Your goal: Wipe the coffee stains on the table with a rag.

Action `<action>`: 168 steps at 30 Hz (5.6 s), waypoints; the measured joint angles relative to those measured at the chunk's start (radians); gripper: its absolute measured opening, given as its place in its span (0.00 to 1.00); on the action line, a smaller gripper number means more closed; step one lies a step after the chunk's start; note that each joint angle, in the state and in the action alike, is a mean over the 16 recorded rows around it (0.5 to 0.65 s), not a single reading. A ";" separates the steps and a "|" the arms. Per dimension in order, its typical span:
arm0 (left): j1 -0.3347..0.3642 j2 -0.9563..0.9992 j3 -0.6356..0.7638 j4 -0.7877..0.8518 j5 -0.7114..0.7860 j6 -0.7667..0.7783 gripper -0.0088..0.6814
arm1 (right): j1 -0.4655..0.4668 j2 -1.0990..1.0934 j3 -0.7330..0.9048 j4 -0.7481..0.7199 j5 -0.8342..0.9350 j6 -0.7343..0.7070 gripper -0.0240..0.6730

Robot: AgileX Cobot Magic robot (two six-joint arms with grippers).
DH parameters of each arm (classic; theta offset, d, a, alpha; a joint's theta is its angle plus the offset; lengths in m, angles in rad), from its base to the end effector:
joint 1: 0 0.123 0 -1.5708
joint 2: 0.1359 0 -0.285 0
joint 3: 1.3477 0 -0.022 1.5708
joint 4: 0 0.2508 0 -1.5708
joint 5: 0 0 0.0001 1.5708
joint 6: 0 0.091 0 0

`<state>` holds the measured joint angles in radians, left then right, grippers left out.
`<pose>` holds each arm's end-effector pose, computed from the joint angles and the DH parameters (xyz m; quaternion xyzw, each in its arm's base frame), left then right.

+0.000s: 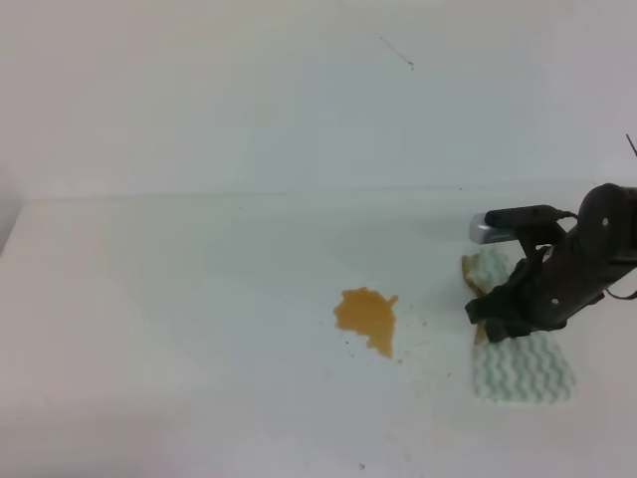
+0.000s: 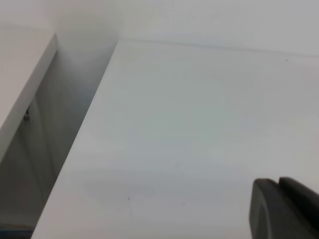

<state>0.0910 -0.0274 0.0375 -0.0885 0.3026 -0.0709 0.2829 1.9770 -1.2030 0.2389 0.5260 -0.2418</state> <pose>0.0537 0.0025 0.1748 -0.0879 0.7768 -0.0304 0.6228 0.3691 0.1186 0.1409 -0.1657 0.9671 0.0808 0.1751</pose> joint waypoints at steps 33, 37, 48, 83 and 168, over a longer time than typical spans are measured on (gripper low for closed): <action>0.000 0.000 0.000 0.000 -0.006 0.000 0.01 | 0.233 0.150 -0.348 0.158 0.101 -0.160 0.04; 0.000 0.000 0.000 0.001 -0.006 0.000 0.01 | 0.234 0.179 -0.349 0.079 0.104 -0.087 0.04; 0.000 0.000 0.000 0.002 -0.007 0.000 0.01 | 0.183 0.193 -0.349 -0.099 0.146 0.073 0.04; 0.000 0.000 0.000 0.002 -0.007 0.000 0.01 | 0.151 0.194 -0.360 0.051 0.018 -0.119 0.04; 0.000 0.000 0.000 0.000 -0.007 0.000 0.01 | -0.059 -0.237 -0.042 0.111 -0.060 -0.198 0.04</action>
<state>0.0910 -0.0274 0.0375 -0.0881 0.2960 -0.0709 0.2244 1.7398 -1.2453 0.3500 0.4660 -0.4401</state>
